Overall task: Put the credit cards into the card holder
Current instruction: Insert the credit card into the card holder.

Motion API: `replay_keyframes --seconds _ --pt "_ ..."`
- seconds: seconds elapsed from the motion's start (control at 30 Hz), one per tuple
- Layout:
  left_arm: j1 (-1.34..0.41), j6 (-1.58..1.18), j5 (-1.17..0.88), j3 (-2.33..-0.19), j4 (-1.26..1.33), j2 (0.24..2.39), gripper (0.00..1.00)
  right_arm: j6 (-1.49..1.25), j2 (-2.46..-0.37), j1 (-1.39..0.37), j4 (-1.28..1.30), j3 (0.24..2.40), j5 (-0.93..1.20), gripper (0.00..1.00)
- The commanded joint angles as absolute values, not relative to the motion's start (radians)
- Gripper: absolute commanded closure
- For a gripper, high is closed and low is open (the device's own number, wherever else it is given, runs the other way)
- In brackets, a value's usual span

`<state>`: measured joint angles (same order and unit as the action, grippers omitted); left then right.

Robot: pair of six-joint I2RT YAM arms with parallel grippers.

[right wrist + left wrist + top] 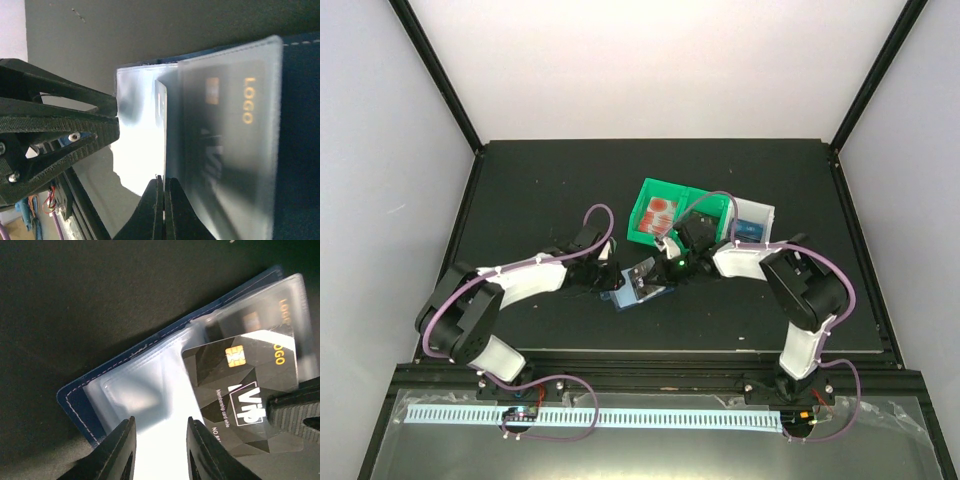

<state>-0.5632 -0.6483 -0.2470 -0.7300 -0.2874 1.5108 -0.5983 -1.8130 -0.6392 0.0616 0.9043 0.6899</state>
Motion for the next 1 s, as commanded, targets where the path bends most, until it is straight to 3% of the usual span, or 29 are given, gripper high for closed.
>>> replay_keyframes --seconds 0.0,0.57,0.97 --pt "-0.567 -0.660 -0.231 -0.710 -0.280 1.534 0.70 -0.617 -1.835 -0.654 0.063 0.928 0.649 0.99" --pt "-0.569 -0.672 -0.228 -0.657 -0.259 1.540 0.68 -0.730 -1.906 -0.707 0.012 0.933 0.609 0.99" --pt "-0.570 -0.677 -0.228 -0.642 -0.243 1.540 0.58 -0.703 -1.989 -0.730 0.062 1.004 0.667 0.98"
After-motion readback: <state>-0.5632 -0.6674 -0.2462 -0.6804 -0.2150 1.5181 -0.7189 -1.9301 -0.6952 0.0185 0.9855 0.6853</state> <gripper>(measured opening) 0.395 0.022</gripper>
